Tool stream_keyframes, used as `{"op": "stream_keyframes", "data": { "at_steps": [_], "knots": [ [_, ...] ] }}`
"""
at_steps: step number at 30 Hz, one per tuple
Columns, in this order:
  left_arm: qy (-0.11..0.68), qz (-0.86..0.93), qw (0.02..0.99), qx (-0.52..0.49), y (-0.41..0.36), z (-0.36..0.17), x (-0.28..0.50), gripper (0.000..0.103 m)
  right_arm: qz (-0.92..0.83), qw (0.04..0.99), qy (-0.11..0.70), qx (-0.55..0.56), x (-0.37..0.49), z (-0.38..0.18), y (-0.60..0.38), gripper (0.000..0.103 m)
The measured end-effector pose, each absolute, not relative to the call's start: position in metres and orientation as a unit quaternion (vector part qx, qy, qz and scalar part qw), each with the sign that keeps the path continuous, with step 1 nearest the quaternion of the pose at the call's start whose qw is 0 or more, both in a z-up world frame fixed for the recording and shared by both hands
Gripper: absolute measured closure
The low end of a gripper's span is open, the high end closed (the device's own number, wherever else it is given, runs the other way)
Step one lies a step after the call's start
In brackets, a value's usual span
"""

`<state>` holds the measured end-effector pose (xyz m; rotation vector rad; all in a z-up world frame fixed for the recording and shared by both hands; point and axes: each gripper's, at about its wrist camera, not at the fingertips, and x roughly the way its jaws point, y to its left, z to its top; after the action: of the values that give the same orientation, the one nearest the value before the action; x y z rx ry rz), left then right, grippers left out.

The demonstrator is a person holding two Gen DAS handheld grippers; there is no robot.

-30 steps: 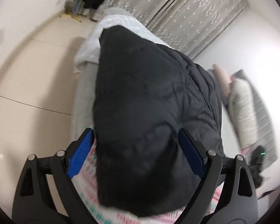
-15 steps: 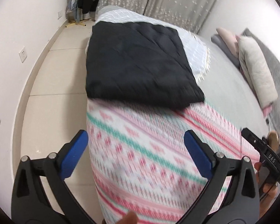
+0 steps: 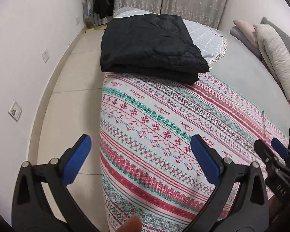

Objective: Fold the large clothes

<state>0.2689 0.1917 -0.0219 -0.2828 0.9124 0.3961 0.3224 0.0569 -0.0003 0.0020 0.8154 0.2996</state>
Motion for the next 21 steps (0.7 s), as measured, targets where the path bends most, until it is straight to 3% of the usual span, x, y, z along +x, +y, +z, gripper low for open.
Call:
{"op": "stream_keyframes", "data": {
  "at_steps": [21],
  "knots": [
    [0.445,0.185,0.868,-0.116,0.192,-0.048,0.273,0.001,0.131,0.908,0.398,0.009,0.321,-0.021,0.062,0.014]
  ]
}}
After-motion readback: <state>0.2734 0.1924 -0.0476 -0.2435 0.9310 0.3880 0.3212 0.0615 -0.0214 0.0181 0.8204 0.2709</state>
